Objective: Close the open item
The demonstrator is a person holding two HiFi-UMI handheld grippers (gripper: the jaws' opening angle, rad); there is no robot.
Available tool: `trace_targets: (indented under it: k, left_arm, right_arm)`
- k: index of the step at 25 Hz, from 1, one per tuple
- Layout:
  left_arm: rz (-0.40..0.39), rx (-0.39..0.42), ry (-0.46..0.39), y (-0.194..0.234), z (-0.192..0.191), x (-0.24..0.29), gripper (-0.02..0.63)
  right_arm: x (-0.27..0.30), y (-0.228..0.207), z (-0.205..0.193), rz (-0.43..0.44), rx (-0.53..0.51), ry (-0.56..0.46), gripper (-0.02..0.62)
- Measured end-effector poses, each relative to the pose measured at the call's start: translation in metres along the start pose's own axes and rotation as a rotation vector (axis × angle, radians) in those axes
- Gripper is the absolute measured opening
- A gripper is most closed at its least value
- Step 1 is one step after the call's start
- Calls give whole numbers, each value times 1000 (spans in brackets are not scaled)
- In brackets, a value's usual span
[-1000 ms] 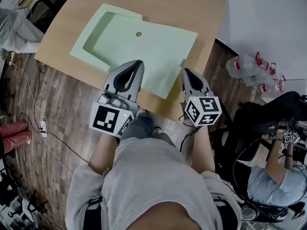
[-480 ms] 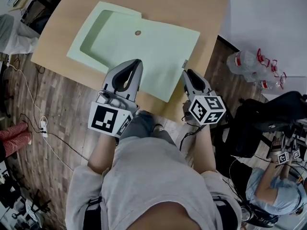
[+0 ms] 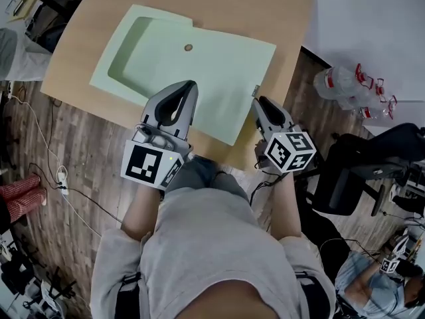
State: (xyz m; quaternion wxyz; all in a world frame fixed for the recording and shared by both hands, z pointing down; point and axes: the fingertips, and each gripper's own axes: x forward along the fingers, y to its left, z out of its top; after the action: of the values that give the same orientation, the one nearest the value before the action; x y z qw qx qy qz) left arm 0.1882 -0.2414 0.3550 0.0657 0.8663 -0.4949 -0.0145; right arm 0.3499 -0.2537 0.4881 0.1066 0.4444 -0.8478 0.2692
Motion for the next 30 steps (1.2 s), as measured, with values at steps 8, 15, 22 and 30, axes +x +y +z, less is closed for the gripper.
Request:
trace_targets:
  k: [8, 15, 22, 30]
  left_arm:
    - [5, -5, -6, 0, 2, -1, 14]
    - [41, 4, -13, -3, 4, -8, 14]
    - [101, 18, -33, -6, 20, -17, 14]
    - [187, 46, -57, -8, 37, -35, 13]
  right_arm:
    - [5, 4, -9, 46, 108, 33, 121]
    - [4, 10, -19, 105, 141, 71, 135]
    - [5, 36, -3, 191, 70, 95, 109]
    - [5, 66, 37, 286, 181, 93, 67]
